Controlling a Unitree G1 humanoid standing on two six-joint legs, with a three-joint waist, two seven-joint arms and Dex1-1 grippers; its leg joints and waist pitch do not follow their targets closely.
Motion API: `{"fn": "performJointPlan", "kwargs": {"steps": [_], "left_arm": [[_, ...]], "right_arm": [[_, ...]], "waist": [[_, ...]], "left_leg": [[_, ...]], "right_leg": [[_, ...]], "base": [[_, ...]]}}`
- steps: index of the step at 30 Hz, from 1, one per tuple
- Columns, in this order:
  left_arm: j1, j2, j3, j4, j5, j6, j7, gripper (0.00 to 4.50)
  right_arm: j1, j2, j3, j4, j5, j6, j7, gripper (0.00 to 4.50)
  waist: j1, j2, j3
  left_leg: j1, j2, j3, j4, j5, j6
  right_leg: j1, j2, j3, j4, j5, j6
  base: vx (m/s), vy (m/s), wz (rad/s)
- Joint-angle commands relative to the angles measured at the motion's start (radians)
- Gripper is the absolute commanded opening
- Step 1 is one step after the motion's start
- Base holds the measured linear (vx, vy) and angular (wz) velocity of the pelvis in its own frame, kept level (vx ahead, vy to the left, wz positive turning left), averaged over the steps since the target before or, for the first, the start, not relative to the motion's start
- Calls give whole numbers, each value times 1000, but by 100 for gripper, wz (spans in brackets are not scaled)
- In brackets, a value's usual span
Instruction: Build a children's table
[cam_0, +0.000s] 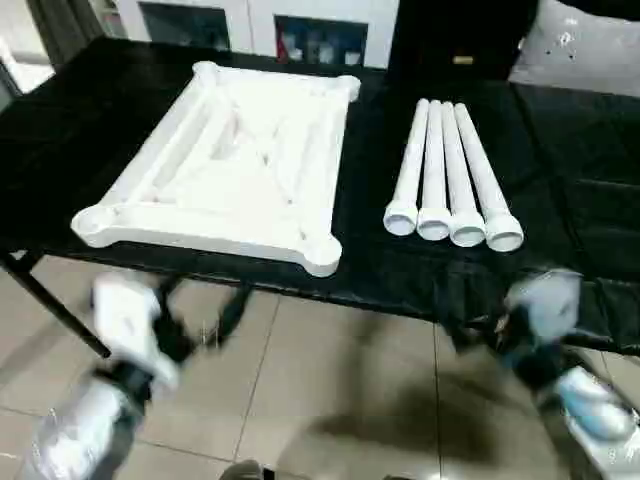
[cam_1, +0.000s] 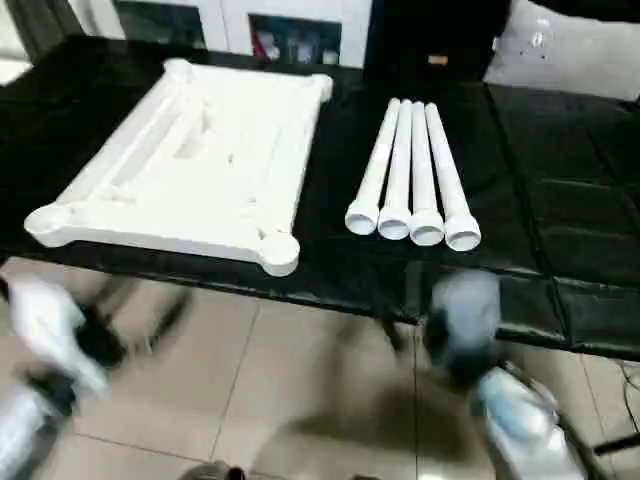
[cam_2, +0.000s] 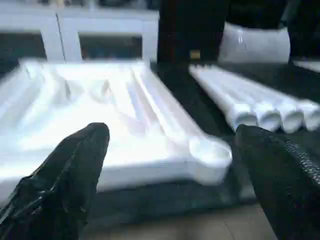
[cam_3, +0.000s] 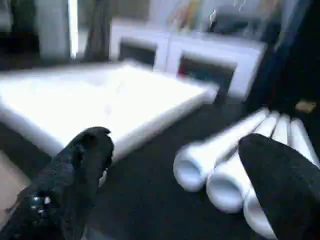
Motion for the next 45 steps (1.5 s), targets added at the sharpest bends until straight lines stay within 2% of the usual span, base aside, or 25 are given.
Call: {"fn": "performJointPlan", "kwargs": {"steps": [1,7,9,11,13,14,15,16,17,18,19,20,21,22,23,24,26,30,32,37,39,42,43,44,45], "left_arm": [[-122,-55,-15,76,12,90,71,446],[-265,-66,-115,249,274,170,203,446],[-301,-68,-124,287,246,161,201,446],[-318,-95,-102,302,187,181,188,446],[-334,-113,-92,313,173,193,186,446],[-345,-105,-103,319,201,189,179,446],[-346,-110,-103,322,219,185,184,446],[-343,-126,-94,325,228,188,205,446],[-340,-139,-88,329,237,186,223,446],[-334,-144,-94,329,255,194,242,446],[-332,-145,-98,329,263,198,249,446],[-326,-146,-106,320,259,203,255,446],[-321,-147,-106,312,253,205,256,446],[-315,-147,-106,299,248,207,257,446],[-306,-149,-98,291,251,205,265,446],[-302,-153,-92,290,250,203,268,446],[-297,-162,-83,288,251,205,268,446],[-271,-165,-87,256,252,186,243,446],[-268,-169,-85,242,239,189,244,446],[-266,-155,-91,232,247,195,226,446],[-269,-157,-77,229,237,201,224,446],[-270,-158,-72,226,233,203,218,446],[-269,-155,-71,228,232,203,212,446],[-269,-154,-72,229,232,203,210,446],[-268,-152,-73,229,232,205,205,446]], "right_arm": [[-65,104,-31,46,-42,161,-184,450],[-121,112,-2,123,-78,253,-216,450],[-148,113,6,144,-106,239,-231,450],[-160,119,13,154,-128,248,-235,450],[-171,123,8,158,-126,282,-240,450],[-177,114,6,162,-122,307,-245,450],[-177,109,8,160,-106,305,-228,450],[-177,105,2,157,-95,305,-221,450],[-177,104,-4,158,-86,290,-211,450],[-178,103,-11,164,-89,262,-210,450],[-179,102,-15,167,-92,249,-210,450],[-181,102,-23,168,-92,266,-203,450],[-182,101,-26,167,-102,273,-209,450],[-183,102,-29,165,-119,280,-222,450],[-193,136,-64,162,-72,299,-237,450],[-197,139,-69,160,-69,308,-244,450],[-203,130,-63,152,-72,360,-249,450],[-186,102,9,141,-70,375,-178,450],[-176,108,27,145,-79,367,-160,450],[-176,109,34,145,-86,372,-168,450],[-171,96,50,141,-91,366,-149,450],[-168,89,58,138,-88,357,-136,450],[-166,86,63,136,-88,351,-127,450],[-164,85,65,135,-88,348,-123,450],[-162,86,67,134,-90,343,-119,450]], "waist": [[-12,10,-37],[-7,25,-63],[-5,62,-70],[-7,38,-73],[16,35,-77],[22,45,-83],[48,19,-68],[71,14,-67],[75,15,-63],[65,7,-59],[64,28,-70],[32,79,-77],[1,85,-81],[-21,77,-88],[-28,58,-86],[-20,52,-78],[-40,27,-82],[-50,2,-65],[-50,-2,-61],[-41,-3,-69],[-41,-2,-70],[-45,0,-67],[-29,-10,-52],[-24,15,-68],[-35,16,-62]], "left_leg": [[18,51,-24,-78,-82,0],[9,40,-31,-67,-58,-74],[8,38,-38,-63,-52,-88],[-4,27,-27,-55,-45,-52],[-35,22,-32,-3,-47,135],[6,29,-8,38,-87,89],[-49,11,-38,82,-146,44],[-82,10,-80,120,-150,21],[-89,2,-98,121,-146,10],[-60,-12,-90,42,-96,-38],[-25,-13,-75,-8,-64,-63],[39,31,-93,-65,-81,-18],[33,52,-131,-100,-200,45],[44,54,-141,-79,-124,33],[37,61,-143,-68,-34,23],[20,36,-101,-58,-18,-7],[-5,13,-95,-64,-99,-51],[-5,15,-82,-75,-344,-45],[-3,15,-76,-75,-373,-26],[-11,20,-67,-74,-262,0],[0,20,-64,-81,-335,2],[17,15,-57,-90,-421,40],[-60,-15,-79,-96,-395,120],[-45,-22,-76,-91,-349,153],[-53,-24,-92,-77,-280,224]], "right_leg": [[13,-55,40,-62,98,-131],[32,-54,37,-54,187,-69],[34,-62,35,-46,211,-76],[43,-72,44,-51,233,-104],[64,-172,99,-92,173,-176],[34,-158,172,-116,83,-175],[83,-174,254,-129,-28,-200],[102,-190,297,-133,-83,-208],[98,-166,299,-125,-80,-217],[69,-47,243,-108,-77,-196],[44,9,206,-94,-76,-157],[-47,62,105,-16,-68,-93],[-42,35,36,43,-78,-69],[-39,9,20,23,25,-46],[-25,-7,16,3,90,-50],[-22,-25,22,-25,131,-67],[21,-39,29,-40,134,-74],[8,-65,46,-82,-159,-66],[-1,-76,49,-100,-287,-69],[10,-76,43,-90,-187,-88],[16,-71,38,-94,-243,-86],[30,-58,25,-111,-338,-115],[88,-88,-12,-130,-404,-104],[102,-104,-23,-138,-426,-94],[119,-121,-52,-156,-463,-99]], "base": [[0,0,0],[-10,-1,0],[0,0,0],[0,0,0],[0,0,0],[0,0,0],[-7,86,-40],[2,165,-77],[2,165,-77],[-12,214,-75],[-19,236,-57],[-19,236,-57],[-24,238,-15],[-29,185,3],[-29,185,3],[-29,134,4],[-52,92,1],[-15,9,-1],[-31,-53,2],[-4,-60,2],[7,-25,0],[18,-6,1],[59,-10,20],[59,-10,20],[76,6,45]]}}
